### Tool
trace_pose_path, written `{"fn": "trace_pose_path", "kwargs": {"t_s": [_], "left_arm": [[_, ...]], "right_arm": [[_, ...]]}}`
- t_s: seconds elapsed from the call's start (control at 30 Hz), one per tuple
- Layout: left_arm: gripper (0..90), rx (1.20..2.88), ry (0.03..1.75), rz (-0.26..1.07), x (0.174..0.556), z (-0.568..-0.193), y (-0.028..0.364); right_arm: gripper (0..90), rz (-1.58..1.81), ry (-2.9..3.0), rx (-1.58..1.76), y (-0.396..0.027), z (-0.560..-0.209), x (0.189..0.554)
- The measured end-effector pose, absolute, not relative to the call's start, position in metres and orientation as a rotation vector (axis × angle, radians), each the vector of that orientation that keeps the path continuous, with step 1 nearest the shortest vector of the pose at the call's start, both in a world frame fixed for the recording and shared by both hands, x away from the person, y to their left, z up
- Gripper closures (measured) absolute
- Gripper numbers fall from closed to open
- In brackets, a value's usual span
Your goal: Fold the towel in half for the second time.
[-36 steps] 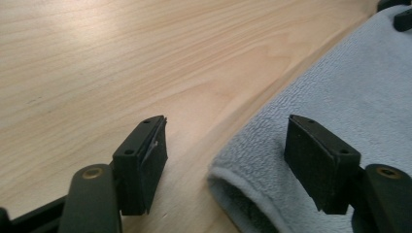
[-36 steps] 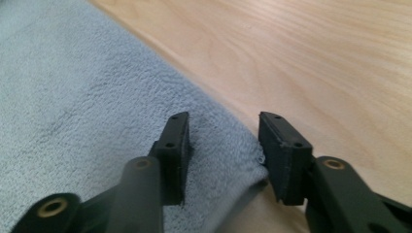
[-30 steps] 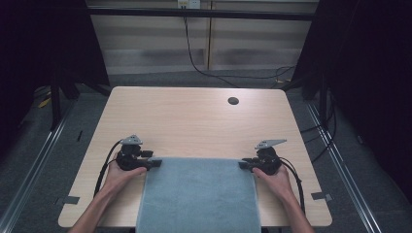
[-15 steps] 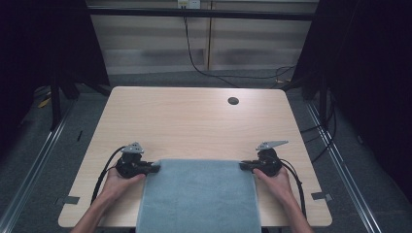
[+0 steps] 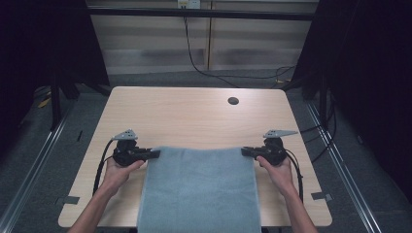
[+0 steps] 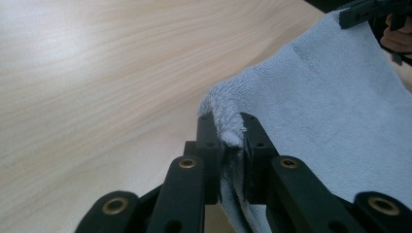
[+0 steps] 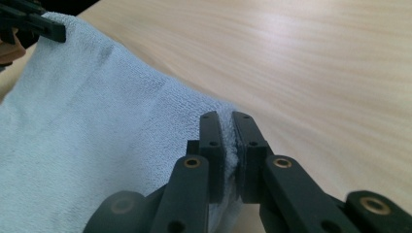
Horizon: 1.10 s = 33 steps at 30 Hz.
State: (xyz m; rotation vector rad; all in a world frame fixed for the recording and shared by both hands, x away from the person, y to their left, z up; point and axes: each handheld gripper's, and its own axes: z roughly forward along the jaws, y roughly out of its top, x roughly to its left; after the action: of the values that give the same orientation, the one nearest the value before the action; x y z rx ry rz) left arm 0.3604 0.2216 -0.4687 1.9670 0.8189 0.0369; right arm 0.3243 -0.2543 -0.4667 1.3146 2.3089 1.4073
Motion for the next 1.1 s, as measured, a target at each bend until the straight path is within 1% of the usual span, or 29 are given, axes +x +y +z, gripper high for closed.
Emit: {"fn": "trace_pose_path", "kwargs": {"t_s": [0.1, 0.3, 0.53, 0.67, 0.73, 0.93, 1.1], "left_arm": [[81.2, 1.92, 0.825, 0.044, 0.365, -0.459, 0.223], [81.2, 1.91, 0.81, 0.099, 0.382, -0.435, 0.219], [81.2, 1.885, 0.807, 0.159, 0.409, -0.411, 0.217], [81.2, 1.823, 0.826, 0.193, 0.412, -0.407, 0.217], [81.2, 1.828, 0.82, 0.208, 0.412, -0.406, 0.218], [81.2, 1.825, 0.766, 0.233, 0.399, -0.395, 0.225], [81.1, 1.833, 0.72, 0.213, 0.361, -0.402, 0.236]], "right_arm": [[84.6, 1.415, 2.287, 1.291, -0.255, -0.457, 0.33], [85.0, 1.42, 2.242, 1.272, -0.257, -0.434, 0.345], [85.3, 1.416, 2.186, 1.246, -0.259, -0.405, 0.371], [85.4, 1.396, 2.171, 1.225, -0.255, -0.393, 0.382], [85.4, 1.409, 2.165, 1.21, -0.251, -0.388, 0.383], [85.5, 1.433, 2.137, 1.148, -0.25, -0.378, 0.373], [85.4, 1.458, 2.179, 1.048, -0.247, -0.377, 0.335]]}}
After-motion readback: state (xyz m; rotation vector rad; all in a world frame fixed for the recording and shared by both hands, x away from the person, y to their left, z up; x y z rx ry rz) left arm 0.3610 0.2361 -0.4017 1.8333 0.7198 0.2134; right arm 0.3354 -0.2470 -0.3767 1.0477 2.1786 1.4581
